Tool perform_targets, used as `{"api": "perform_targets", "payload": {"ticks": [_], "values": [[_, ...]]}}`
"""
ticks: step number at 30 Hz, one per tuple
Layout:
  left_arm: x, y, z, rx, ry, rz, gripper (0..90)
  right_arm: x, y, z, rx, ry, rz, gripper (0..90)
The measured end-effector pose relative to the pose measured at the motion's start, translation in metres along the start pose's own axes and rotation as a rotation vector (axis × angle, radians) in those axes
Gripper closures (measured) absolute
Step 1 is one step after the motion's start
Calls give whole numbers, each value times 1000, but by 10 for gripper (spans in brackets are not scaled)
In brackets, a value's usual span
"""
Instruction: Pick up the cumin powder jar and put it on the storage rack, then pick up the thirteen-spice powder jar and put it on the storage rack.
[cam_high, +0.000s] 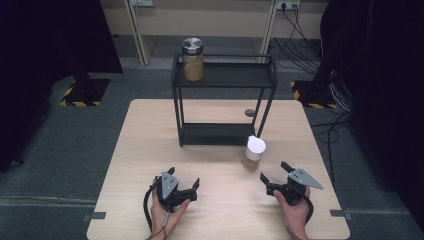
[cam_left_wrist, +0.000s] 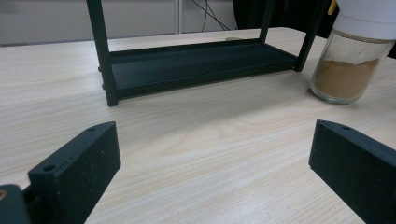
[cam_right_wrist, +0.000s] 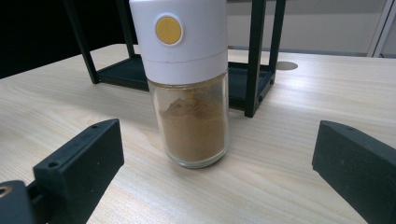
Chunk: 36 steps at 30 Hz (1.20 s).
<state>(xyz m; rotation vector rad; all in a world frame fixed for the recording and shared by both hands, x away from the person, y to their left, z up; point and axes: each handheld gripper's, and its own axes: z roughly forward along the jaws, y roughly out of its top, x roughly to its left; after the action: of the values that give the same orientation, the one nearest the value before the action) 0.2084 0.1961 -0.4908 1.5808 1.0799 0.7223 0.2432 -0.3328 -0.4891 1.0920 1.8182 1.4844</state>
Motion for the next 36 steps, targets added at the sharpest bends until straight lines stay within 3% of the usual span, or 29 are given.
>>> {"api": "perform_targets", "payload": {"ticks": [21,36], "values": [[-3,0,0,0,-3,21,14,-1,0,0,-2,0,8,22],[-2,0,0,3,-8,22,14,-5,0,2,-5,32,19,16]]}}
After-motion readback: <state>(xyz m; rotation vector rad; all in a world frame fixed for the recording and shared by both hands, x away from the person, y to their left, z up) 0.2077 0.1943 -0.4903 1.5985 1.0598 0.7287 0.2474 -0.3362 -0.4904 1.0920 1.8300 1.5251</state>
